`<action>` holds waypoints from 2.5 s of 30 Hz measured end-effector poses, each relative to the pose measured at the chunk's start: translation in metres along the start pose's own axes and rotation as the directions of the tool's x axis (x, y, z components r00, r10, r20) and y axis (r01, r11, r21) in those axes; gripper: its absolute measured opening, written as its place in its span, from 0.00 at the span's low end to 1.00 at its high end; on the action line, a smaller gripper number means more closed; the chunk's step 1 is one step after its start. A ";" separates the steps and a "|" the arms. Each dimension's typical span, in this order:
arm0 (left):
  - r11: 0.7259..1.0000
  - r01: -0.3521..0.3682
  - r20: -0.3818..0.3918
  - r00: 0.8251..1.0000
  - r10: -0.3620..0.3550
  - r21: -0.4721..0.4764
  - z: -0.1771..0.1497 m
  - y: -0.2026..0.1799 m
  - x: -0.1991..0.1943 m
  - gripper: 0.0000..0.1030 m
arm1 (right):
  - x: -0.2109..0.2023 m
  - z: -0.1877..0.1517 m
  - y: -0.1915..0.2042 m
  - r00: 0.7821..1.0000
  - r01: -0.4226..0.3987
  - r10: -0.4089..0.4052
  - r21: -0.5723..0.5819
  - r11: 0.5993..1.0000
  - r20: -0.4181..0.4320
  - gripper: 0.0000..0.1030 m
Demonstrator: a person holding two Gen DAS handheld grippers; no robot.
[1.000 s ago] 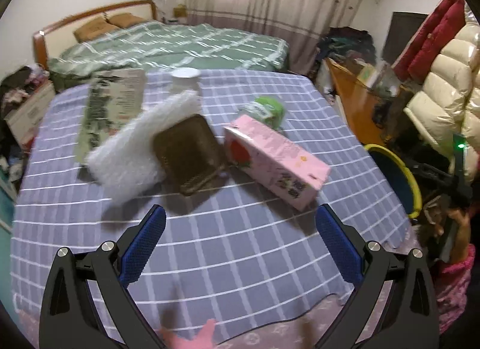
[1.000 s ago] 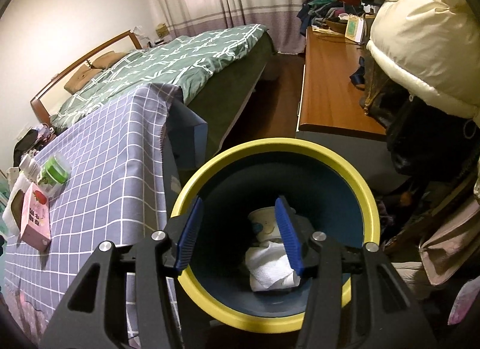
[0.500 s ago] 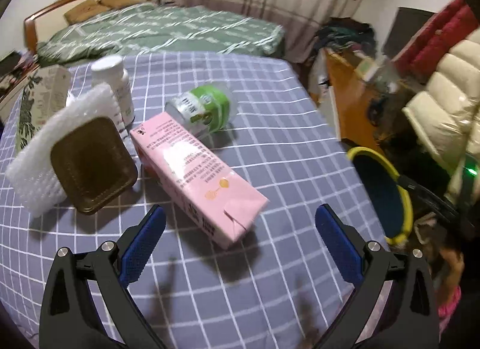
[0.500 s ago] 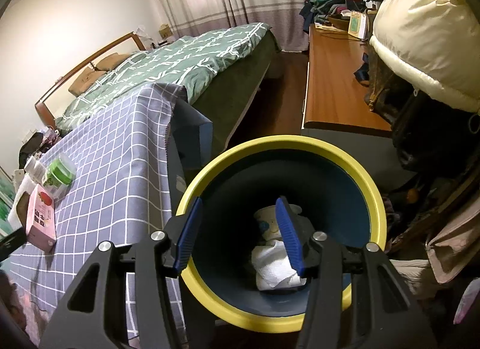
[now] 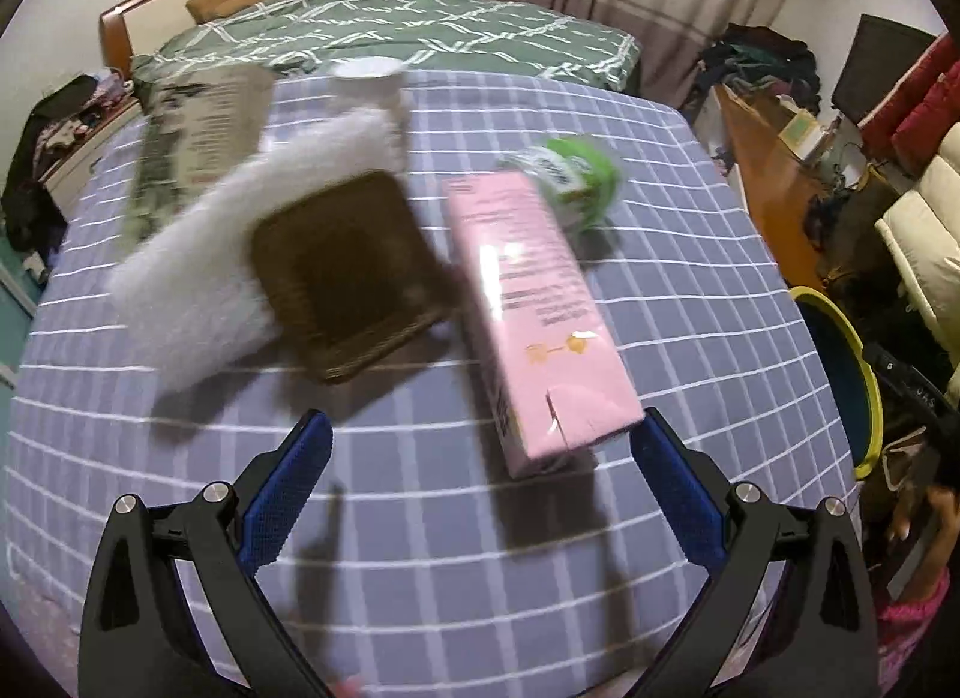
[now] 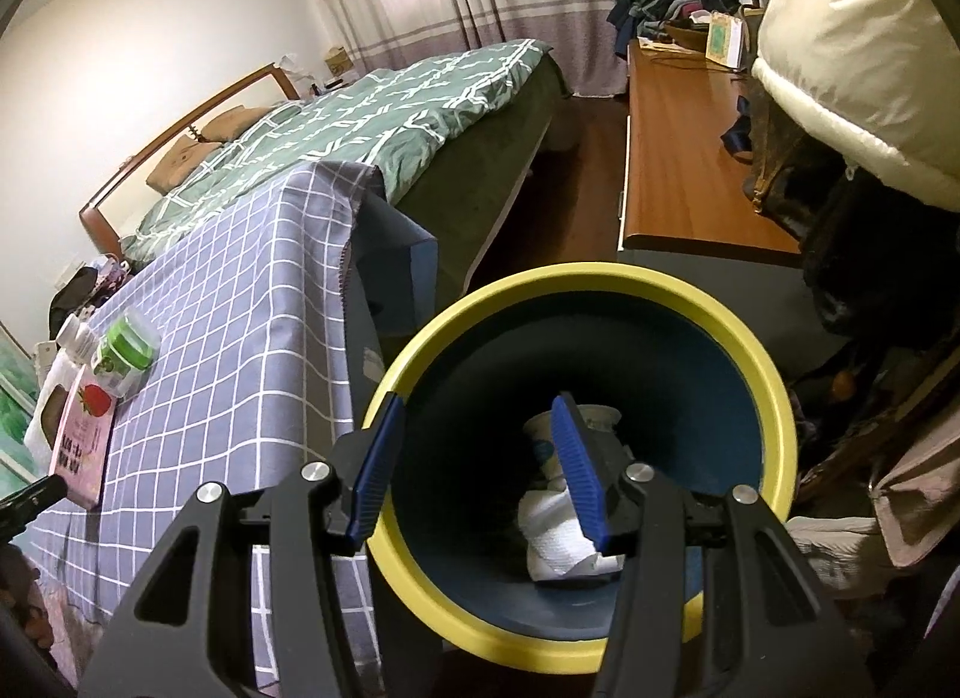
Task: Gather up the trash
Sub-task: 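Reach the left gripper to the pink milk carton and grasp it, then carry the pink carton over the yellow bin and open the left gripper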
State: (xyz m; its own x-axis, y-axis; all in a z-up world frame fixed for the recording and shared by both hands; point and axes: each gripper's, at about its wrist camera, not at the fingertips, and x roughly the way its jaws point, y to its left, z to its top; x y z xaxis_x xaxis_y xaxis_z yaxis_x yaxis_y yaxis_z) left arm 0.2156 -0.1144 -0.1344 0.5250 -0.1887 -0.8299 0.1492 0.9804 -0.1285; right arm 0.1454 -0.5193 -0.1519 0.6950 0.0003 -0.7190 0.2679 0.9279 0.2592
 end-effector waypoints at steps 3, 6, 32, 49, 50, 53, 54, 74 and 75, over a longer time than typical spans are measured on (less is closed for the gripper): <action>0.998 0.053 0.001 0.999 -0.053 -0.025 0.002 0.006 -0.002 0.95 | 0.003 0.001 0.008 1.000 -0.011 0.011 -0.009 1.000 -0.003 0.48; 0.996 0.087 -0.004 0.996 -0.087 -0.009 0.005 -0.005 0.003 0.95 | 0.001 0.001 0.016 1.000 -0.023 0.023 -0.021 1.000 -0.002 0.48; 0.989 0.024 0.018 0.999 -0.027 0.147 0.004 -0.042 0.009 0.37 | -0.022 -0.015 -0.007 0.999 -0.041 0.041 0.025 0.999 0.002 0.48; 0.922 0.163 0.042 0.981 -0.190 0.351 -0.004 -0.144 -0.038 0.37 | -0.064 -0.032 -0.035 0.998 -0.010 0.007 0.047 0.999 0.064 0.48; 0.916 0.171 0.039 0.979 -0.198 0.363 -0.002 -0.155 -0.037 0.37 | -0.067 -0.033 -0.037 0.998 -0.004 0.000 0.049 0.999 0.070 0.48; 0.896 0.205 0.021 0.973 -0.232 0.394 0.002 -0.183 -0.032 0.37 | -0.075 -0.035 -0.051 0.996 0.020 -0.025 0.062 0.998 0.083 0.48; 0.887 0.223 0.008 0.969 -0.248 0.404 0.004 -0.194 -0.029 0.37 | -0.077 -0.036 -0.055 0.996 0.028 -0.034 0.066 0.997 0.086 0.48; 0.770 0.419 -0.172 0.906 -0.386 0.482 0.037 -0.354 0.056 0.40 | -0.090 -0.048 -0.088 0.992 0.096 -0.105 0.111 0.989 0.074 0.48; 0.769 0.422 -0.169 0.905 -0.391 0.480 0.037 -0.357 0.058 0.53 | -0.090 -0.049 -0.088 0.992 0.097 -0.105 0.111 0.989 0.073 0.48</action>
State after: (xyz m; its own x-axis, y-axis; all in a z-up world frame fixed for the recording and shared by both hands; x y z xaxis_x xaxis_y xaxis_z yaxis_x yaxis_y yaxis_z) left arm 0.2243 -0.4770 -0.1164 0.2751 -0.5442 -0.7926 0.7385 0.6475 -0.1882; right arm 0.0266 -0.5830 -0.1411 0.7099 -0.1246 -0.6932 0.4060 0.8766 0.2582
